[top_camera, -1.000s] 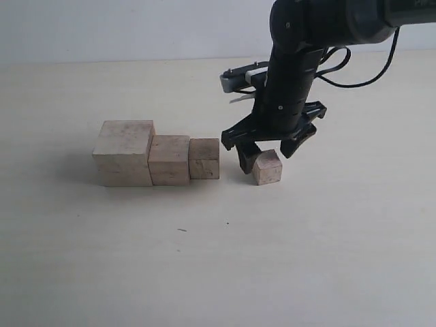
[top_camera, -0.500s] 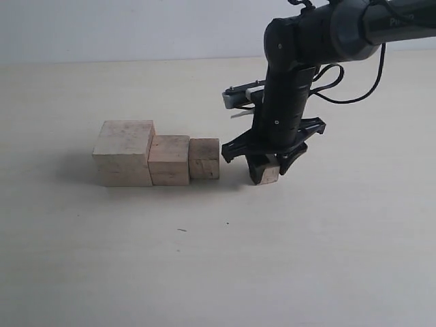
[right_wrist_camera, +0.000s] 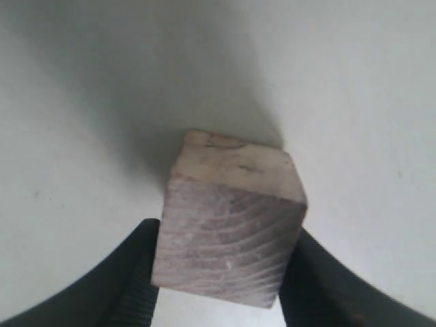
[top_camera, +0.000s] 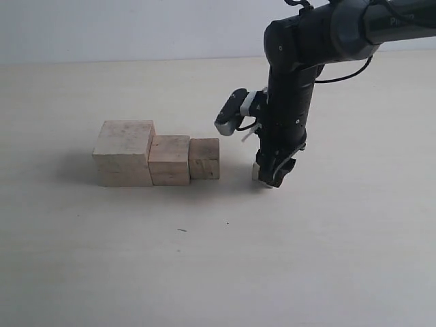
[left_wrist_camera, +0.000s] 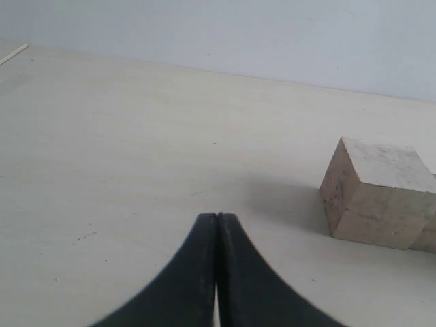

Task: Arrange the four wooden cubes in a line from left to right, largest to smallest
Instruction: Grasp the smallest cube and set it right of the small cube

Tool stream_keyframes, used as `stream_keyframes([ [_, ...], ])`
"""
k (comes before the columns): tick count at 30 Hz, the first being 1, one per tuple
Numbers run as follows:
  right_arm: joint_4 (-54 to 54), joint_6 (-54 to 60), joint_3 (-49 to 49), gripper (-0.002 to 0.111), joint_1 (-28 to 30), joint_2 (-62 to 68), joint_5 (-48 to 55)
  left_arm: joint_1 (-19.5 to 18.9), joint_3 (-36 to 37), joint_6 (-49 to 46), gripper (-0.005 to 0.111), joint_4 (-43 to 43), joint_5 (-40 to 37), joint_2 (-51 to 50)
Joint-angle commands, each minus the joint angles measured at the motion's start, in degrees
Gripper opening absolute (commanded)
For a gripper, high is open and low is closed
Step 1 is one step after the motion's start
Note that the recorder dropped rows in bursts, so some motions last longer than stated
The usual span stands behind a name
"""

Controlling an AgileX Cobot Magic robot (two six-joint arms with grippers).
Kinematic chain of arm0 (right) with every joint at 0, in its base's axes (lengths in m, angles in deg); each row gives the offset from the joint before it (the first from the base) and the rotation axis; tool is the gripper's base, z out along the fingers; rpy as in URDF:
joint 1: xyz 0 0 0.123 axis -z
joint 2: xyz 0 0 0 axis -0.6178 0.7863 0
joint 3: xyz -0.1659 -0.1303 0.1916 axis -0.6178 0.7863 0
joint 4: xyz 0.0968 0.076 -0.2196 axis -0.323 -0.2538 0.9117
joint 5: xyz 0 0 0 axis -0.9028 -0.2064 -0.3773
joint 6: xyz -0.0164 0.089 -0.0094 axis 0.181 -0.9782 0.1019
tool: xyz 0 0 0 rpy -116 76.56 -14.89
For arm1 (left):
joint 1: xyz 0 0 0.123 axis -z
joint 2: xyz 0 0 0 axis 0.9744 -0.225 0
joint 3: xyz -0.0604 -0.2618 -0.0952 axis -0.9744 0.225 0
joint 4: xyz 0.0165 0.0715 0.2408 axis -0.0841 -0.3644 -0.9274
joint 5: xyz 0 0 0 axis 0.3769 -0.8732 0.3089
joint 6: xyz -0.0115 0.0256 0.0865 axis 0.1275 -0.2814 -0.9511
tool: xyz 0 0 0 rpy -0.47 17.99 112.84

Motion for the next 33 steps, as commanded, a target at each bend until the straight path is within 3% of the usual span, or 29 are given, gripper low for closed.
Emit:
stream_keyframes([
  [1,-2.6,17.5,0.2,0.0,0.0,0.0,-0.5,0.3,0.2,-0.2,0.0,0.3,0.6,0.3],
  [6,-6.9,24.7,0.2,0.0,0.0,0.3,-11.0,0.3,0.2,-0.2,0.0,0.3,0.6,0.3],
  [9,-7.0,33.1,0.2,0.0,0.0,1.3,-11.5,0.3,0.2,-0.2,0.0,0.3,0.6,0.3],
  [13,-7.0,33.5,0.2,0.0,0.0,2.0,-12.4,0.3,0.2,-0.2,0.0,0.3,0.6,0.3],
  [19,-15.2,33.5,0.2,0.0,0.0,2.0,-14.4,0.3,0.2,-0.2,0.0,0.3,0.6,0.3],
  [30,-15.5,32.6,0.2,0.0,0.0,2.0,-13.7,0.3,0.2,-0.2,0.0,0.3,0.6,0.3],
  [33,-15.5,32.6,0.2,0.009,0.0,2.0,-13.3,0.3,0.2,-0.2,0.0,0.3,0.6,0.3],
])
